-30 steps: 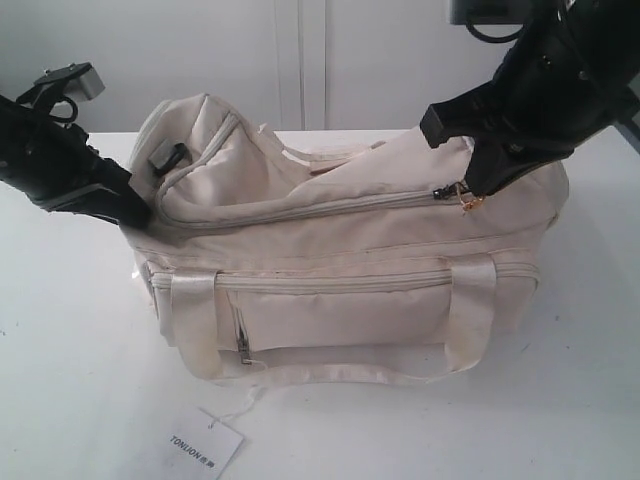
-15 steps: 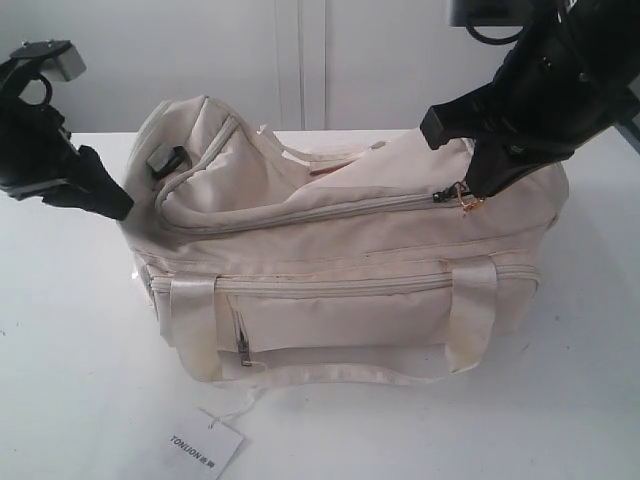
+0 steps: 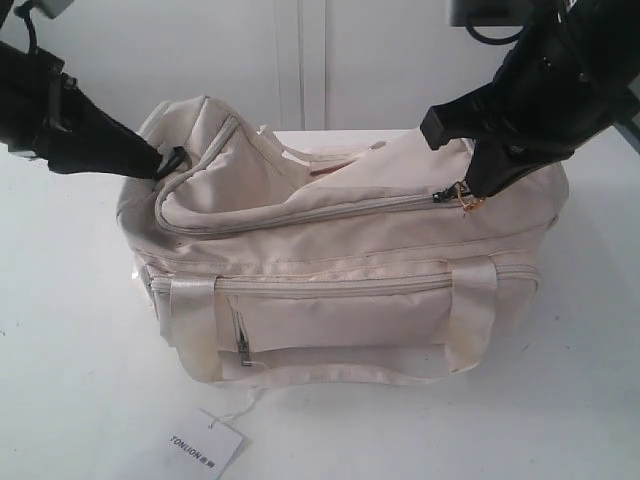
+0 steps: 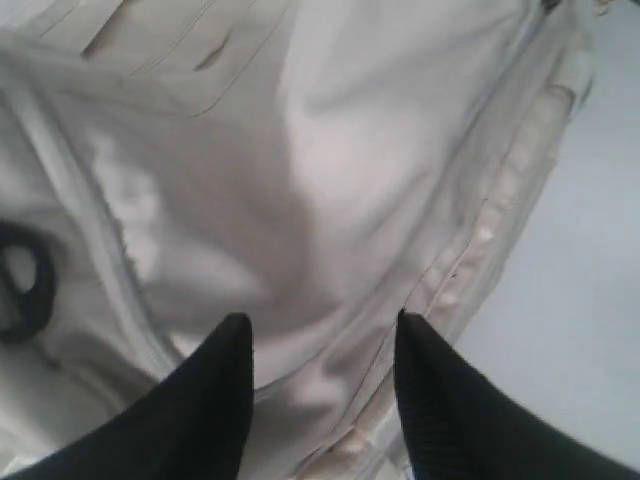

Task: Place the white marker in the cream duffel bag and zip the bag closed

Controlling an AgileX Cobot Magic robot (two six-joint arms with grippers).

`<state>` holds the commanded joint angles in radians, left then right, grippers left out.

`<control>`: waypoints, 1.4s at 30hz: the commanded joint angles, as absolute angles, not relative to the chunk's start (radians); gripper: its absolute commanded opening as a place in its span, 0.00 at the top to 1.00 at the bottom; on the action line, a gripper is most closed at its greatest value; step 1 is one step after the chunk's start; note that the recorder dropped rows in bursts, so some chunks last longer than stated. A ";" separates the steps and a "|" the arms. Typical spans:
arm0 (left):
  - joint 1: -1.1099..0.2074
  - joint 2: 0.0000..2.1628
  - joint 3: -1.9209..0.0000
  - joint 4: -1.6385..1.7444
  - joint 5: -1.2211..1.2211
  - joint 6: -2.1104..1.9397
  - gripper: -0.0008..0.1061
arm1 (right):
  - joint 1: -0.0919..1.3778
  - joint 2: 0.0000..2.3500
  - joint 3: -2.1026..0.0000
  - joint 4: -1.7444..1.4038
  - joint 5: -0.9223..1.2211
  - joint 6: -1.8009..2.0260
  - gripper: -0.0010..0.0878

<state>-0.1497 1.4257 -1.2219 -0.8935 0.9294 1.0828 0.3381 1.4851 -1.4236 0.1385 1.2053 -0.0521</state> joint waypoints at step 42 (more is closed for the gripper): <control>-0.571 1.543 -1.219 -0.809 0.489 1.257 0.53 | 0.338 1.485 -1.424 0.138 1.179 -0.042 0.99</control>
<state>-0.5709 1.5428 -1.2185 -0.8095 0.4889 1.2571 0.3381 1.4851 -1.4236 0.1385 1.1789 -0.0416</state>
